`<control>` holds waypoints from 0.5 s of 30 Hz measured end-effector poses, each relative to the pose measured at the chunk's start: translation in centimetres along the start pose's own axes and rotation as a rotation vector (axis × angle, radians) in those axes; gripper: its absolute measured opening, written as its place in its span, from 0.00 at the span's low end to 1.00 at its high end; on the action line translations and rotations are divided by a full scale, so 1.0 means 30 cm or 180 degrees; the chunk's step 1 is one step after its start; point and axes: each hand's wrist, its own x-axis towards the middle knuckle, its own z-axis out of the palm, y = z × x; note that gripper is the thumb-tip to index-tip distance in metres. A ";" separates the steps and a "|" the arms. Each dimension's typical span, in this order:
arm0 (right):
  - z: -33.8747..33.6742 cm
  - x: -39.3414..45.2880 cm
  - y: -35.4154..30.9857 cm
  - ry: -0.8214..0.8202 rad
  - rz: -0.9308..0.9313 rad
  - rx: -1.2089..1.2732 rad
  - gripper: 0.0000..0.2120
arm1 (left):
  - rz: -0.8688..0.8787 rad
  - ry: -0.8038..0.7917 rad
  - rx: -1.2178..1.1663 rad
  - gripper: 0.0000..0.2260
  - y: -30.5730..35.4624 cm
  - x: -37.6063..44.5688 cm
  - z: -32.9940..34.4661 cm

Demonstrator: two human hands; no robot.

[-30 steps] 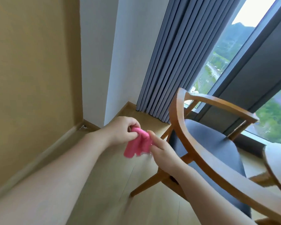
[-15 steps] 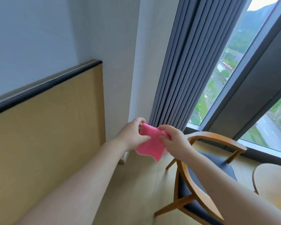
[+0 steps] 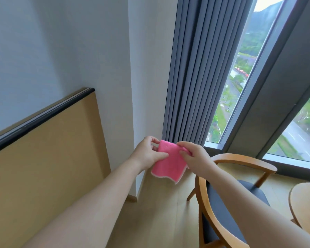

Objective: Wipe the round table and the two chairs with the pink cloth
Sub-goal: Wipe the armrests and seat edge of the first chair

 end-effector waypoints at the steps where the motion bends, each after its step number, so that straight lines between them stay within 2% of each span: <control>1: -0.010 0.039 0.025 0.0003 0.0023 0.0024 0.12 | 0.0048 -0.0023 -0.0035 0.19 0.014 0.042 0.007; 5: -0.055 0.215 0.117 -0.0088 0.0286 0.0219 0.14 | 0.0162 -0.0196 -0.0136 0.22 0.088 0.226 0.023; 7: -0.082 0.302 0.154 -0.0105 0.0423 0.0266 0.18 | 0.0182 -0.0311 0.0000 0.19 0.131 0.326 0.026; 10: -0.133 0.425 0.205 -0.0175 0.0378 0.0232 0.19 | 0.0325 -0.0160 0.0269 0.11 0.181 0.471 0.035; 13: -0.166 0.507 0.249 -0.0395 0.0267 0.0426 0.24 | 0.0447 -0.0053 0.0283 0.09 0.201 0.590 0.051; 15: -0.175 0.547 0.274 -0.0421 0.0144 0.0555 0.23 | 0.0517 -0.0091 0.0253 0.10 0.213 0.658 0.064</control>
